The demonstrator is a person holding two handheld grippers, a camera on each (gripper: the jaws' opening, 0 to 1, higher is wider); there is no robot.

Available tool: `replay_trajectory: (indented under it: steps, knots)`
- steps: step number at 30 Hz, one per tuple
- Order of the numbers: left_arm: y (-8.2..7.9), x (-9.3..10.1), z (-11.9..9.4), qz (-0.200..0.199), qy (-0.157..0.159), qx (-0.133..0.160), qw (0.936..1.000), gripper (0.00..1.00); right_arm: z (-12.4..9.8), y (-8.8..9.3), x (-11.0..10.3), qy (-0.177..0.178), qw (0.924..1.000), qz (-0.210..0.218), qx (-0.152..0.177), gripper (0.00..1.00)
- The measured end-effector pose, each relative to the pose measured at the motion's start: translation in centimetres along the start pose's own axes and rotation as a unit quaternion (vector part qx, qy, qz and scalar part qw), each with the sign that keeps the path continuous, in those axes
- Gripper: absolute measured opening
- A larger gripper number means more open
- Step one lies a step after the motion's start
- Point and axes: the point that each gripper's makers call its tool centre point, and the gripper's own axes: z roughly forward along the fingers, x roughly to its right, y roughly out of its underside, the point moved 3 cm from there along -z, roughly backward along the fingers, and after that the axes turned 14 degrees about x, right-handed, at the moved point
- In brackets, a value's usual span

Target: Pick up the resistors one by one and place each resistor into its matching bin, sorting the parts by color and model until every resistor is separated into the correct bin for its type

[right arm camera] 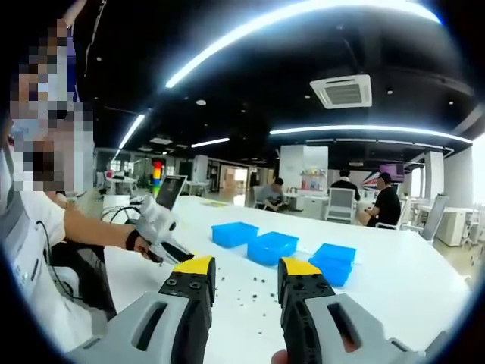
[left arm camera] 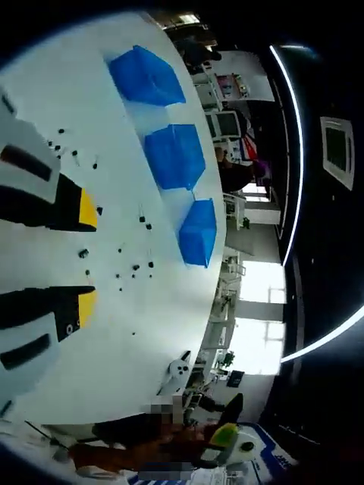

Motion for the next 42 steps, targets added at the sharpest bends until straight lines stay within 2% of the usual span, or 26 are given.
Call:
replay_trajectory:
  steps: [11,15,18,24,27,31,35,38,42]
  knots:
    - [1.4,-0.9,1.3,0.0,-0.004,-0.027,0.9996,0.29,0.0,0.1,0.2,0.0,1.0,0.002,0.0,0.35]
    - [1.4,-1.5,1.5,0.006,-0.014,-0.026,0.9996,0.21,0.1,0.3,0.3,0.0,1.0,0.003,-0.001,0.35]
    - [1.4,-1.6,1.7,0.0,-0.017,-0.021,0.9996,0.07,0.1,0.4,0.3,0.0,1.0,0.004,-0.002,0.35]
    - [1.2,-1.7,1.7,-0.004,-0.012,-0.02,0.9997,0.07,0.0,0.2,0.5,0.001,1.0,0.003,-0.002,0.35]
    - [0.1,-1.6,1.1,-0.025,-0.01,0.0,0.9996,0.07,0.0,0.2,0.5,0.002,1.0,0.003,-0.002,0.35]
    - [-1.8,-1.3,0.0,-0.021,-0.01,0.024,0.9994,0.07,0.1,0.2,0.4,0.002,1.0,0.003,-0.001,0.35]
    - [-4.2,-1.4,-2.1,-0.022,-0.017,0.068,0.9973,0.07,0.2,0.0,0.3,-0.001,1.0,0.002,-0.001,0.35]
    - [-6.3,-1.7,-4.5,-0.04,-0.026,0.12,0.9917,0.07,0.2,-0.1,0.2,-0.002,1.0,0.002,-0.002,0.35]
    - [-8.1,-2.7,-8.3,-0.058,-0.049,0.185,0.9798,0.07,0.2,-0.1,0.0,-0.003,1.0,0.002,-0.002,0.35]
